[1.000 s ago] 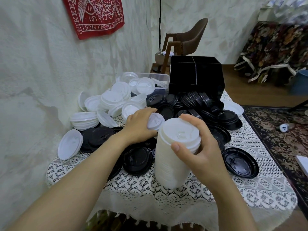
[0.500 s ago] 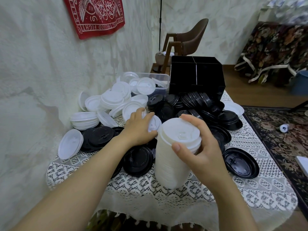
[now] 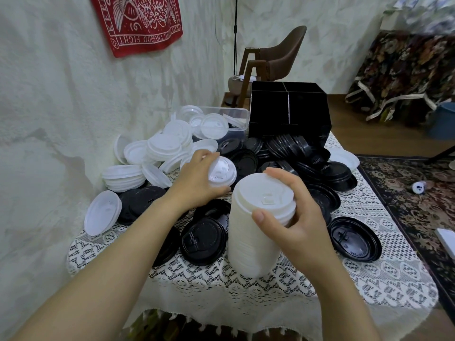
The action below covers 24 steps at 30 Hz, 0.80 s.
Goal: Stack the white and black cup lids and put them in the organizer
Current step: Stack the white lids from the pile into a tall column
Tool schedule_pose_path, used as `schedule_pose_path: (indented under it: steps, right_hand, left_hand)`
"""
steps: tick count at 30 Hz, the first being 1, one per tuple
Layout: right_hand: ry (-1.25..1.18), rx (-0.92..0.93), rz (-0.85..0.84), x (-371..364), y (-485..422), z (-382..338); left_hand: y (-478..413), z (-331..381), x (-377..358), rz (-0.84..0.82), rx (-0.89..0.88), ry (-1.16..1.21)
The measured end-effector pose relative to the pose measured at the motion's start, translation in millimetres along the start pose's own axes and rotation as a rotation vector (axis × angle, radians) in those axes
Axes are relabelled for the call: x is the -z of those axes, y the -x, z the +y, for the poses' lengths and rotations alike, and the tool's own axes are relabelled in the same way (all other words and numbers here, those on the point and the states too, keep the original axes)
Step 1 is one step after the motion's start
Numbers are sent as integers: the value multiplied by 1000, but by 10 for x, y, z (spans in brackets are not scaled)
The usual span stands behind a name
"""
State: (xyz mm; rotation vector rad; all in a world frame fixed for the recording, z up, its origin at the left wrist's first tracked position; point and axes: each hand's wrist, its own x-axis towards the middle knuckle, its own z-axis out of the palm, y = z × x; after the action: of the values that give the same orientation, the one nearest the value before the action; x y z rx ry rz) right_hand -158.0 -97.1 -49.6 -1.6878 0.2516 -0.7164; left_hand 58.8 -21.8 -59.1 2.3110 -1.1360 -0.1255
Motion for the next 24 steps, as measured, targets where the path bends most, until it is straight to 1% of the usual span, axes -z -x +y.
schedule_pose_path:
  steps: [5, 10, 14, 18, 20, 24]
  right_hand:
    - [-4, -4, 6, 6, 3, 6]
    - [-9, -9, 7, 8, -4, 23]
    - [-27, -12, -5, 10, -5, 18]
    - [-58, 26, -10, 2, -14, 13]
    - [-71, 36, -13, 10, -18, 14]
    - [-87, 14, -46, 53, -9, 25]
  left_hand:
    - [64, 96, 202, 102, -87, 117]
    - [271, 313, 390, 195, -185, 335]
    - [465, 516, 459, 151, -304, 466]
    - [628, 681, 466, 65, -380, 502]
    - [695, 734, 438, 20, -397, 496]
    - [799, 793, 346, -7, -386, 385]
